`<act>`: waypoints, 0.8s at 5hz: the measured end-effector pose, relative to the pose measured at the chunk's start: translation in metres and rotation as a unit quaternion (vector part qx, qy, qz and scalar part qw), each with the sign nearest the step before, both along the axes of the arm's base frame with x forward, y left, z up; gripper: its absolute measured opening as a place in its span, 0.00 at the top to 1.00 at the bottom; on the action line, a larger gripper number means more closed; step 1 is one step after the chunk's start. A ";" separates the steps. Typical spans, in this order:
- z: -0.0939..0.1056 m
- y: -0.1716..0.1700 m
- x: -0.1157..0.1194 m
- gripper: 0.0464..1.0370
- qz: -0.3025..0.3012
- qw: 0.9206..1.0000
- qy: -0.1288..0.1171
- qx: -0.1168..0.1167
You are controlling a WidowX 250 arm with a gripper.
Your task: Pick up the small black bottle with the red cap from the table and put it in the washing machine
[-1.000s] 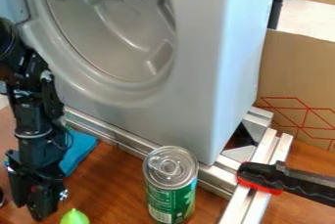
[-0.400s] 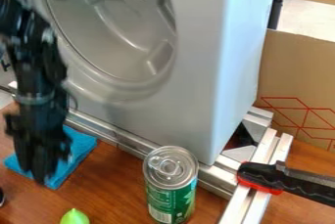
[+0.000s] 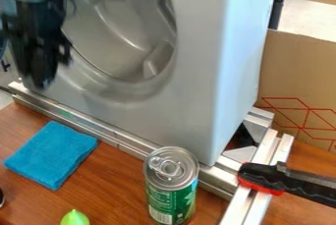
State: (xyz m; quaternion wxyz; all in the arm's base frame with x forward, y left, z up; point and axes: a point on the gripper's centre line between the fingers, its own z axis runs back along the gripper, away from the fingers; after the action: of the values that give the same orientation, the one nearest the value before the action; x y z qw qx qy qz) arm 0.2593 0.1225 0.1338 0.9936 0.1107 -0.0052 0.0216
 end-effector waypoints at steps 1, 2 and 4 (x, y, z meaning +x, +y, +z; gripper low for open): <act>0.023 0.008 0.017 0.68 -0.008 0.999 -0.046 0.003; 0.030 0.010 0.027 0.68 -0.004 0.996 -0.086 -0.015; 0.000 -0.006 0.050 0.68 -0.029 0.993 -0.092 -0.072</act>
State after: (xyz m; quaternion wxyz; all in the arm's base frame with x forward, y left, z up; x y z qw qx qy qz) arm 0.3091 0.1168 0.1339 0.9945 0.0362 -0.0984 0.0033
